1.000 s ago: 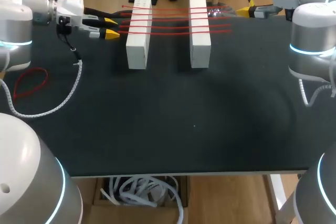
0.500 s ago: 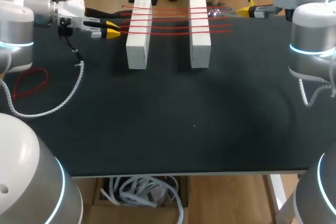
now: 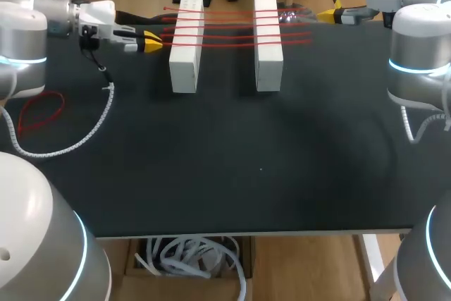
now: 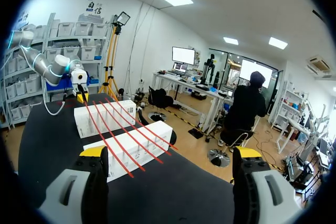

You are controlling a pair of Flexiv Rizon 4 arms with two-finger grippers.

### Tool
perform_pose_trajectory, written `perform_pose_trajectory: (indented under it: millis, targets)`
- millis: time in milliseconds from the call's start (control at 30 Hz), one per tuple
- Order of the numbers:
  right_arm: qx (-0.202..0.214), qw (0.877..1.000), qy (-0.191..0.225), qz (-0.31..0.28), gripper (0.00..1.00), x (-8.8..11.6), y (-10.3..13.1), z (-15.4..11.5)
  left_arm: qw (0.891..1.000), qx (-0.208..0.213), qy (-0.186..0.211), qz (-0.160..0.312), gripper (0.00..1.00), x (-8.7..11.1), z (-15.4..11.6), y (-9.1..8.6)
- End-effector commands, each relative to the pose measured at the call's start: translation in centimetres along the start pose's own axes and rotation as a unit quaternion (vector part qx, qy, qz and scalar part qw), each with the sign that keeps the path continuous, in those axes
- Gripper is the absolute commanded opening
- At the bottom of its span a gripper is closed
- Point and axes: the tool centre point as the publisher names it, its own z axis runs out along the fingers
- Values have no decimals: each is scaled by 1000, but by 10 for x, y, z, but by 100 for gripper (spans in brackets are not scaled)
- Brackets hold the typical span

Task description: Grab the tape and strap the tape.

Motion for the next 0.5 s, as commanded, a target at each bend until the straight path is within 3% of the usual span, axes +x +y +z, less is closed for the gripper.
perform_pose_trajectory:
  millis: [33,133,233,367,500]
  targets:
    - [-1,1000,0,0,100,0,0,0,1000,3,2,-1,11,-2,0,2]
    - [-1,1000,0,0,100,0,0,0,1000,3,1,-1,11,-2,0,3]
    - [-1,1000,0,0,100,0,0,0,1000,3,1,-2,0,-2,0,3]
    - [-1,1000,0,0,100,0,0,0,1000,3,1,-2,10,-2,0,3]
    - [-1,1000,0,0,100,0,0,0,1000,3,1,-2,0,-2,1,4]
